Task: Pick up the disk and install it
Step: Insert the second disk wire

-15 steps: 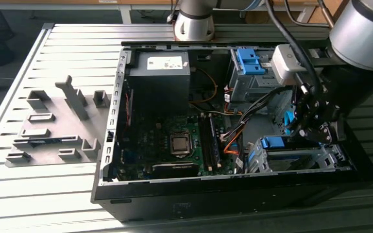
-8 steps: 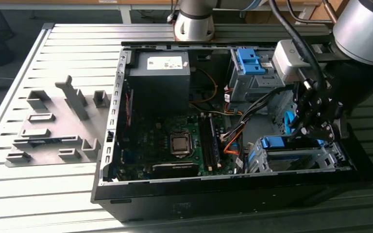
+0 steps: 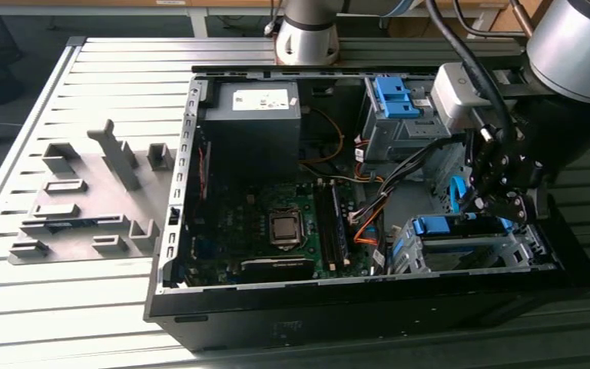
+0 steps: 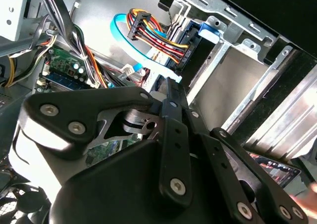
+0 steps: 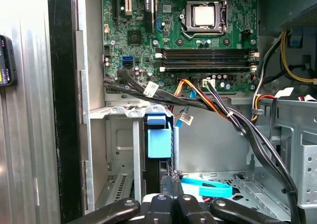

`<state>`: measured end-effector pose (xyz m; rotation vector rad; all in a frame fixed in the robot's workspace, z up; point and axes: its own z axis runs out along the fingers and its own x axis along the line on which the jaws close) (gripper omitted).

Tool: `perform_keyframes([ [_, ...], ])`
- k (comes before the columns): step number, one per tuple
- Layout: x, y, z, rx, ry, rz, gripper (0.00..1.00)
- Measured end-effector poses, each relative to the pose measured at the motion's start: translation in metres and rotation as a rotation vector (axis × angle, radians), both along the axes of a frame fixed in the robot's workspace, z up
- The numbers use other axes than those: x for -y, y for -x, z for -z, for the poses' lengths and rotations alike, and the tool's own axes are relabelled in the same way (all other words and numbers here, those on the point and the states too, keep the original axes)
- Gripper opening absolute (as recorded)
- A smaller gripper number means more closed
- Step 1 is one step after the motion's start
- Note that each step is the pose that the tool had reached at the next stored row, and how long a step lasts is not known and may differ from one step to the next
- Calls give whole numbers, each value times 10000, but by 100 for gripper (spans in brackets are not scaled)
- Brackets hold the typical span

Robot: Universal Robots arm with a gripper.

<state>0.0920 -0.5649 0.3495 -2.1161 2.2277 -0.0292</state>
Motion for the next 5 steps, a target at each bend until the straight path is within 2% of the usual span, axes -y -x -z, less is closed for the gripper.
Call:
perform_keyframes([
  [5,0,0,-1,0,1,0,11],
])
